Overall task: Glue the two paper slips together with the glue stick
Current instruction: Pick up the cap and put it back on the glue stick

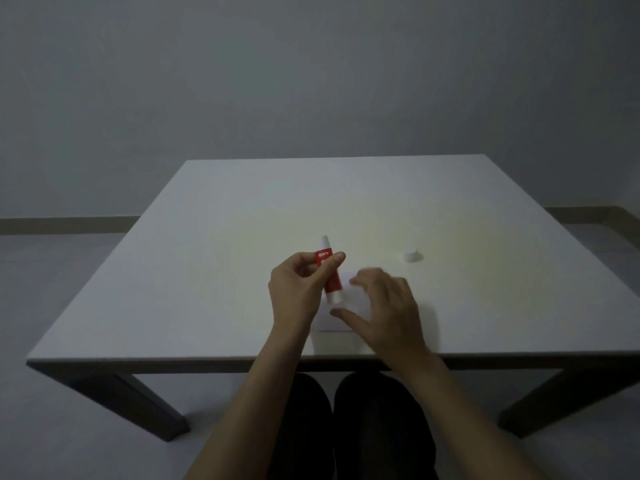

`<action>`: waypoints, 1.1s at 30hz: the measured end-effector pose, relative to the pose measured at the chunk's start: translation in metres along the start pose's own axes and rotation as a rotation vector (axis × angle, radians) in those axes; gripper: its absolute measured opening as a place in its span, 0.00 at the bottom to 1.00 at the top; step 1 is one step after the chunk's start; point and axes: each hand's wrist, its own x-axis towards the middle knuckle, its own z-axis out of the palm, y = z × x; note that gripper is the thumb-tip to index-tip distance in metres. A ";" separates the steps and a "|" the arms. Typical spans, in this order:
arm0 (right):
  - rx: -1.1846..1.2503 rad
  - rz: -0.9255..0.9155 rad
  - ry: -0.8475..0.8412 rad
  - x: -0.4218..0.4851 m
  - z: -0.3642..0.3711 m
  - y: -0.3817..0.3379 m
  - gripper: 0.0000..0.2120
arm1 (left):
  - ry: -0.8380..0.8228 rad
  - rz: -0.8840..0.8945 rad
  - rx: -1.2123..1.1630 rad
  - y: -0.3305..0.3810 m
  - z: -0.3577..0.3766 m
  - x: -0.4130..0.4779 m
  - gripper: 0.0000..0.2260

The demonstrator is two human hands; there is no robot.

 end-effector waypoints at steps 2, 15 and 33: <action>-0.021 0.116 -0.085 0.012 -0.006 0.028 0.29 | 0.017 0.073 0.092 0.000 -0.011 0.006 0.13; 0.444 0.580 -0.040 0.040 -0.014 0.074 0.15 | -0.014 0.409 0.539 0.003 -0.021 0.005 0.12; 0.398 0.353 -0.215 0.056 -0.024 -0.008 0.11 | -0.101 0.550 0.682 0.003 -0.016 -0.003 0.10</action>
